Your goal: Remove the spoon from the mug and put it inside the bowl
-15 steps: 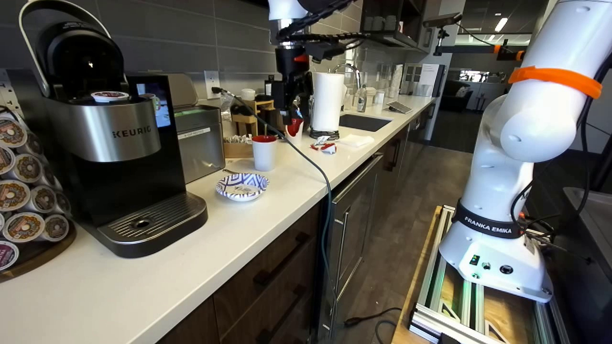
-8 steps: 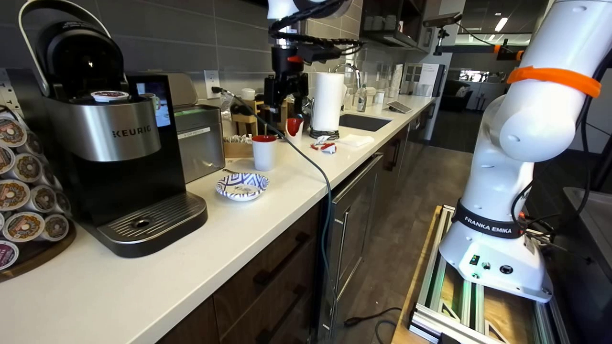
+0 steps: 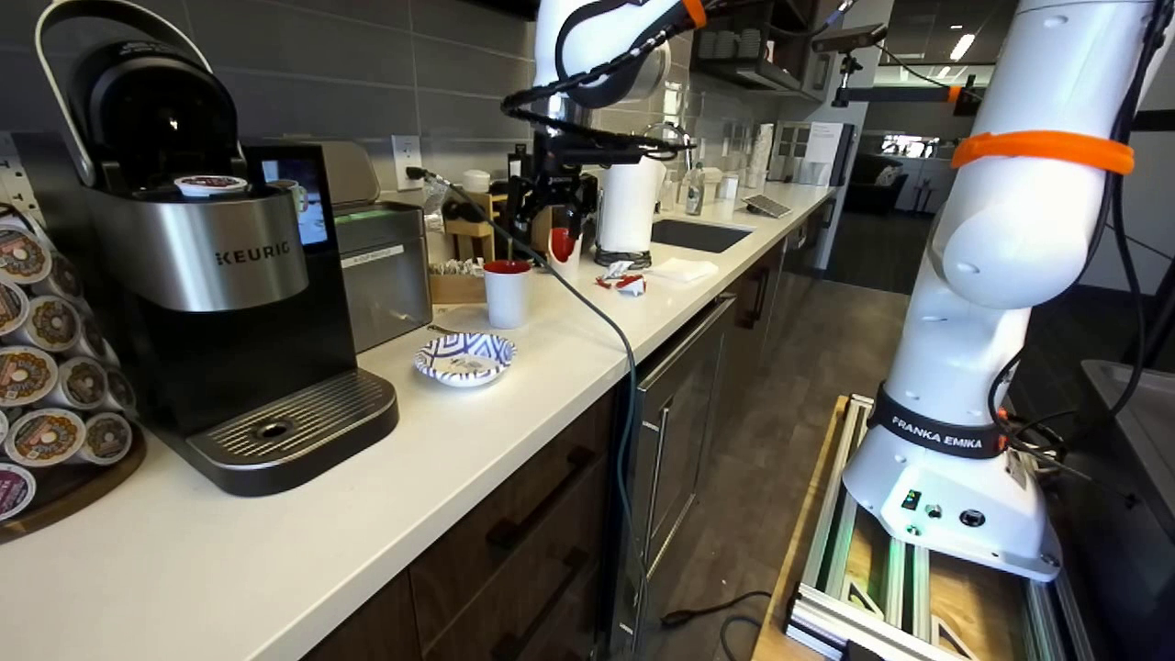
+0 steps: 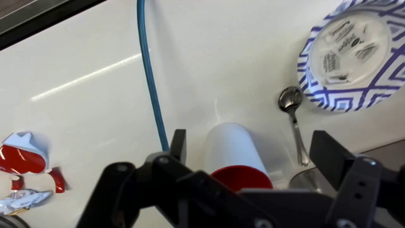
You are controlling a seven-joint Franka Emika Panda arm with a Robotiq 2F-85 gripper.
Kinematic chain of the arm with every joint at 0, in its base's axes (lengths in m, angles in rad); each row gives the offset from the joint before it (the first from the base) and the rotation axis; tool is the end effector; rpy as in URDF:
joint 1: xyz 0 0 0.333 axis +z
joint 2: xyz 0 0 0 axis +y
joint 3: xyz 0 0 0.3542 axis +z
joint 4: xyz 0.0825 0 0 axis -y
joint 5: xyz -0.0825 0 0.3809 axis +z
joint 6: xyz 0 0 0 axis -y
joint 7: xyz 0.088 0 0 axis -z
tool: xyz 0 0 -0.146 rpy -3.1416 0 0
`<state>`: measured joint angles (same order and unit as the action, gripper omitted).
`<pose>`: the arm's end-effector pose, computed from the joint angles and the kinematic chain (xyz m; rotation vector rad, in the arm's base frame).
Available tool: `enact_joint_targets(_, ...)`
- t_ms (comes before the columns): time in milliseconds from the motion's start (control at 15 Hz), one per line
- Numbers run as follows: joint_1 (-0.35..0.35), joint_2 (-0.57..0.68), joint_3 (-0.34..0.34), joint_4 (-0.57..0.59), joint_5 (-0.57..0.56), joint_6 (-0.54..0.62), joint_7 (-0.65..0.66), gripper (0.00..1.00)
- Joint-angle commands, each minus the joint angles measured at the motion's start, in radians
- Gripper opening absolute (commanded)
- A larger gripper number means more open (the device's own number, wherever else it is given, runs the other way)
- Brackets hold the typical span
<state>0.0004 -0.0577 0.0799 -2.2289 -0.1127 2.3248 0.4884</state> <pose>0.5310 0.0378 0.4136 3.0406 -0.5172 0.2673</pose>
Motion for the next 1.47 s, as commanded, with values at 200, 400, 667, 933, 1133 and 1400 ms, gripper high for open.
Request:
enact_joint_targets(200, 0.006, 0.075, -0.041, 0.059, -0.041, 0.03, 0.165, 1.0)
enact_joint_targets(400, 0.009, 0.1, -0.046, 0.081, -0.045, 0.03, 0.192, 1.0)
enact_joint_targets(667, 0.005, 0.141, -0.068, 0.109, -0.084, 0.114, 0.353, 1.0)
enact_joint_targets(933, 0.011, 0.18, -0.087, 0.141, -0.054, 0.134, 0.439, 1.0)
enact_joint_targets(1133, 0.019, 0.209, -0.098, 0.171, -0.053, 0.146, 0.514, 1.0)
enact_joint_targets(1400, 0.037, 0.248, -0.101, 0.22, -0.062, 0.144, 0.561, 1.0)
